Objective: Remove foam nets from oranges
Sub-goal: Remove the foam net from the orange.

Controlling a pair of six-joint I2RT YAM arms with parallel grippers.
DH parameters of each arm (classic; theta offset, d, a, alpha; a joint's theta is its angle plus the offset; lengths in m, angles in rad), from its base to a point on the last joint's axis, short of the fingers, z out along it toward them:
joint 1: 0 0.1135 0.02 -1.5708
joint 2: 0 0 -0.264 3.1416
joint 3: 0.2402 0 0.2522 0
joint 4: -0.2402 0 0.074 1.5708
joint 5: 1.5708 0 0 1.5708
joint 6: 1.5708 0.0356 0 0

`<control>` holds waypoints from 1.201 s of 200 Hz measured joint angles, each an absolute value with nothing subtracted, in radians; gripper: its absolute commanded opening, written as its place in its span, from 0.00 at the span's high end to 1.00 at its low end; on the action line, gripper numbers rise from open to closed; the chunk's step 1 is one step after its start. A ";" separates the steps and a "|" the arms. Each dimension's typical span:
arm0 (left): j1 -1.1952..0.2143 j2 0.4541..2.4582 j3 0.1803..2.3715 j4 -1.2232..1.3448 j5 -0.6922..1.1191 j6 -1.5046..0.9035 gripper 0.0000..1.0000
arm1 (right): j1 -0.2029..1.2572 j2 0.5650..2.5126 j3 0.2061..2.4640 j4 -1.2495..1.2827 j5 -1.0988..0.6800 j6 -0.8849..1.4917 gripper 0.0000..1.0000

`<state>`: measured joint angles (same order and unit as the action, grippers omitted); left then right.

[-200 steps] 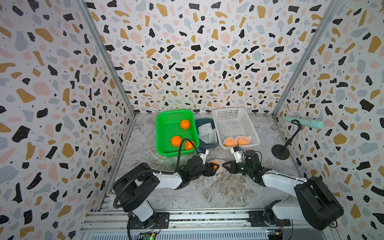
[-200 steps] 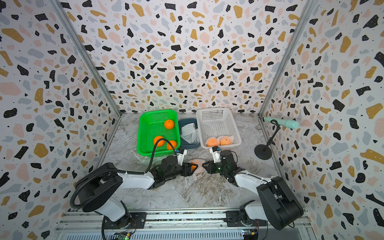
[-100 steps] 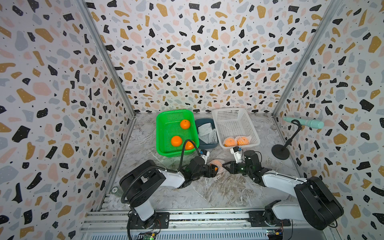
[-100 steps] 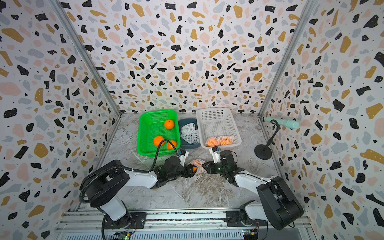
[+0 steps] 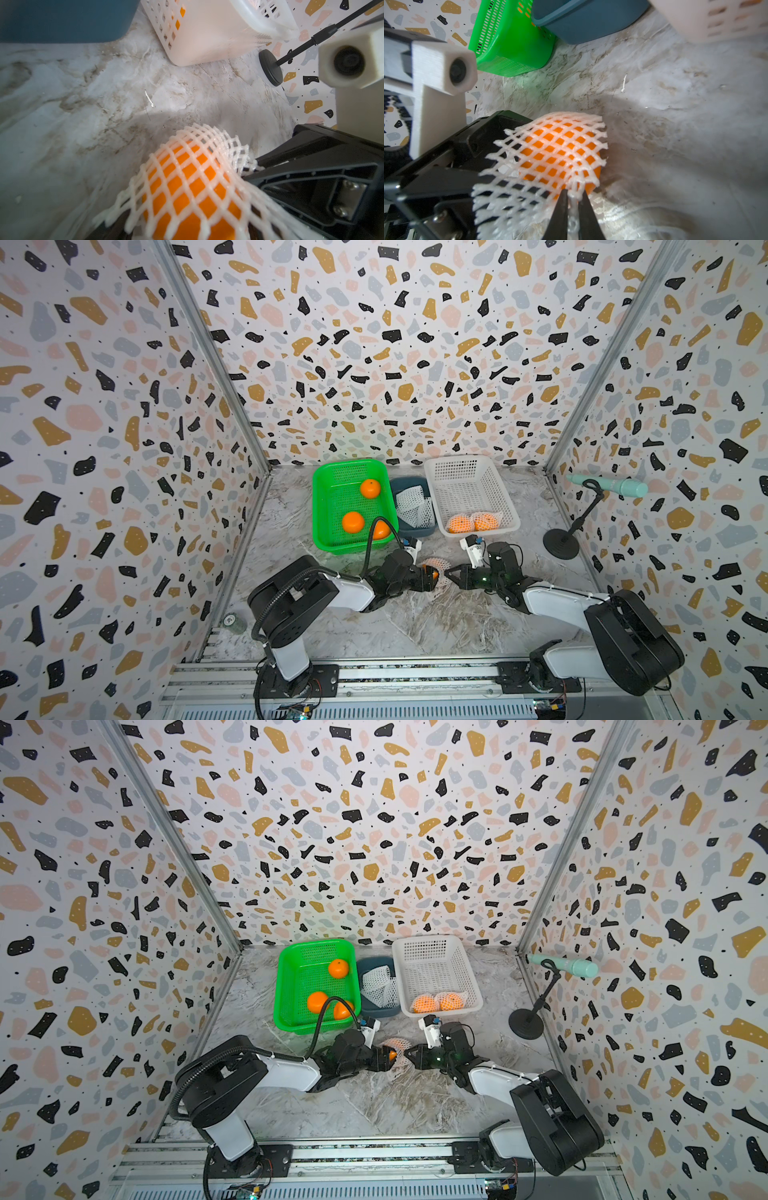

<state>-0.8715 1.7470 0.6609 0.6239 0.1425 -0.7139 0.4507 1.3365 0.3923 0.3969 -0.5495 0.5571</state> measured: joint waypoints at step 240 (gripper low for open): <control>-0.861 1.593 0.579 0.589 0.154 -0.699 0.33 | 0.418 1.287 0.392 0.334 -0.456 0.552 0.88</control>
<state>-0.8608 1.5929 0.5793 0.5892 0.1539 -0.6987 0.4175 1.2865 0.3923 0.3340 -0.4561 0.5518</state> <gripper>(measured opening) 0.673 0.123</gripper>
